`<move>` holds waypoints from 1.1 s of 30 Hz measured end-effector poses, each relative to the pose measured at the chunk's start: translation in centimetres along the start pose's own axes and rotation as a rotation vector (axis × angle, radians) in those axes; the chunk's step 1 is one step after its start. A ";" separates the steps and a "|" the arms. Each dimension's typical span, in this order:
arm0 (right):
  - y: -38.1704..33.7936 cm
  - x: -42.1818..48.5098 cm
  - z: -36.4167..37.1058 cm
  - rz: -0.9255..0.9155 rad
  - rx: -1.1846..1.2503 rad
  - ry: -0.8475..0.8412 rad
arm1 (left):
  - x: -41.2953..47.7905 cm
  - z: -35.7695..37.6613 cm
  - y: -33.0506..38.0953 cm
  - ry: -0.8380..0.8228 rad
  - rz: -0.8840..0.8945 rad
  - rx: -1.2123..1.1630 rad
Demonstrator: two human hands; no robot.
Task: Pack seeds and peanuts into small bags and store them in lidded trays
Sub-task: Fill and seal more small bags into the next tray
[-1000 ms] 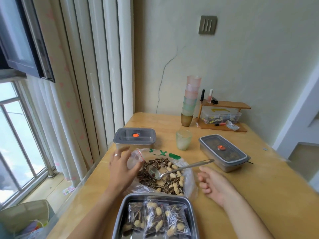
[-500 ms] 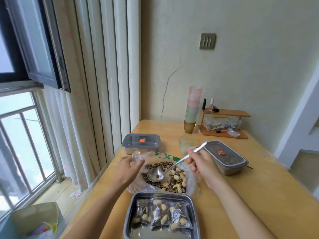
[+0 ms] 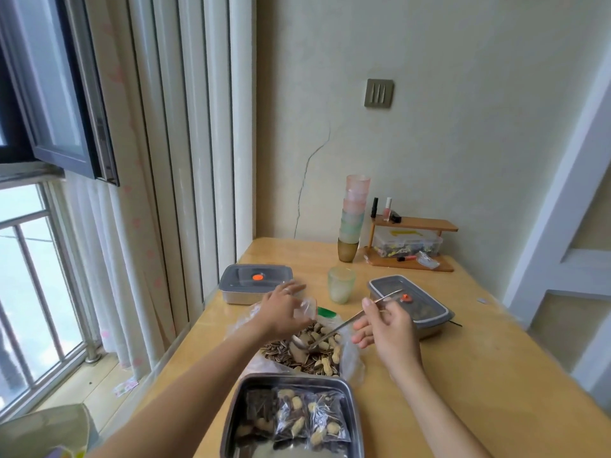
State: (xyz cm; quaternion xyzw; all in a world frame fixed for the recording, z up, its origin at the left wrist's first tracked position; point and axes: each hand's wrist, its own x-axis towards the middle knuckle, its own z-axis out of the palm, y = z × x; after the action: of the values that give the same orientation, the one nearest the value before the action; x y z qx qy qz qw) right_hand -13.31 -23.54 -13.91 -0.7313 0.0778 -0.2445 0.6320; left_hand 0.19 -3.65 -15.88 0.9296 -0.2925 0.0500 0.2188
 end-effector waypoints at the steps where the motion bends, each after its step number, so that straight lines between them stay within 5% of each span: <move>1: 0.2 -0.2 -0.2 -0.016 -0.011 0.016 | 0.6 0.4 0.3 -0.035 0.015 0.023; 6: 0.9 -1.2 -0.3 -0.054 0.000 0.047 | 2.7 2.2 0.9 -0.159 -0.029 0.069; 15: 0.5 -1.9 0.3 -0.151 -0.080 0.075 | 2.5 -0.2 1.3 0.100 -0.042 -0.021; 33: 0.3 -5.2 0.5 -0.303 -0.223 0.124 | -1.4 -2.8 1.6 0.106 -0.015 0.007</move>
State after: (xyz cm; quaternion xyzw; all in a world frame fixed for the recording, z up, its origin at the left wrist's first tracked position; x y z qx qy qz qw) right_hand -17.59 -20.93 -15.56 -0.7837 0.0323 -0.3714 0.4968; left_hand -1.80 -2.88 -13.03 0.9285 -0.2734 0.0988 0.2310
